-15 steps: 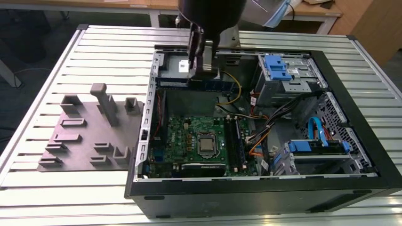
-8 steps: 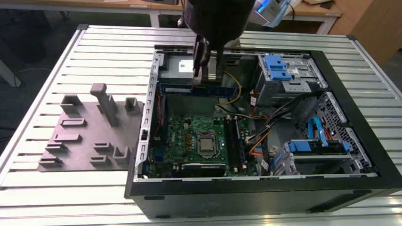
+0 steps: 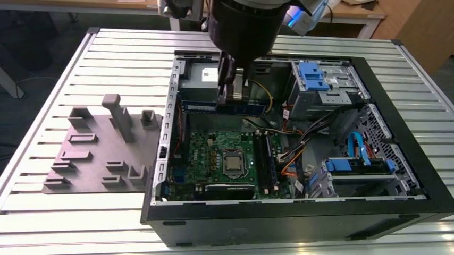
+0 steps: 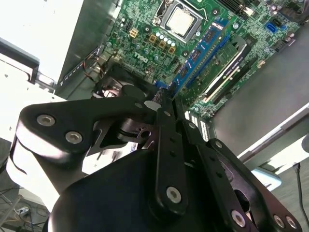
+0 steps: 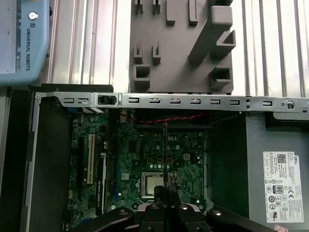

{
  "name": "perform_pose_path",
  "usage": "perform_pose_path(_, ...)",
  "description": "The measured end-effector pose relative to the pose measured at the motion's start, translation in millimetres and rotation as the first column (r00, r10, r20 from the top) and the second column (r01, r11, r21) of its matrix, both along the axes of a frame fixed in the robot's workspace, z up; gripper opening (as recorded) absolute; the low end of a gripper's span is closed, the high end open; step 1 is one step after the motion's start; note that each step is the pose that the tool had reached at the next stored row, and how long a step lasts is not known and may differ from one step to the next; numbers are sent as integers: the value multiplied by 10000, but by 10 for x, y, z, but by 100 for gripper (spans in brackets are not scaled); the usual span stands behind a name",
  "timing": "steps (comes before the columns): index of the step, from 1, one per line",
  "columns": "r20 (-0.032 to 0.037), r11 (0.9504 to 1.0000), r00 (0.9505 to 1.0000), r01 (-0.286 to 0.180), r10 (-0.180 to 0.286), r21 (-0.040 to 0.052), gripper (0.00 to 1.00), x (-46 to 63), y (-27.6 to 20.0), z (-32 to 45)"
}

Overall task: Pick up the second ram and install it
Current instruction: 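Pick up the second ram and move it above second insertion slot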

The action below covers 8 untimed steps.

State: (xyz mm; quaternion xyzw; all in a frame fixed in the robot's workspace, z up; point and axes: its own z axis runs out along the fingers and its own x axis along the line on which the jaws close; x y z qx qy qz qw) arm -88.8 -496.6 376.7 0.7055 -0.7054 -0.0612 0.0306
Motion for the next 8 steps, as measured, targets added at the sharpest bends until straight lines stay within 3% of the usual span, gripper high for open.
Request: perform_pose_path(8,0,10000,10000,63,-63,0,14,7,0,-145)
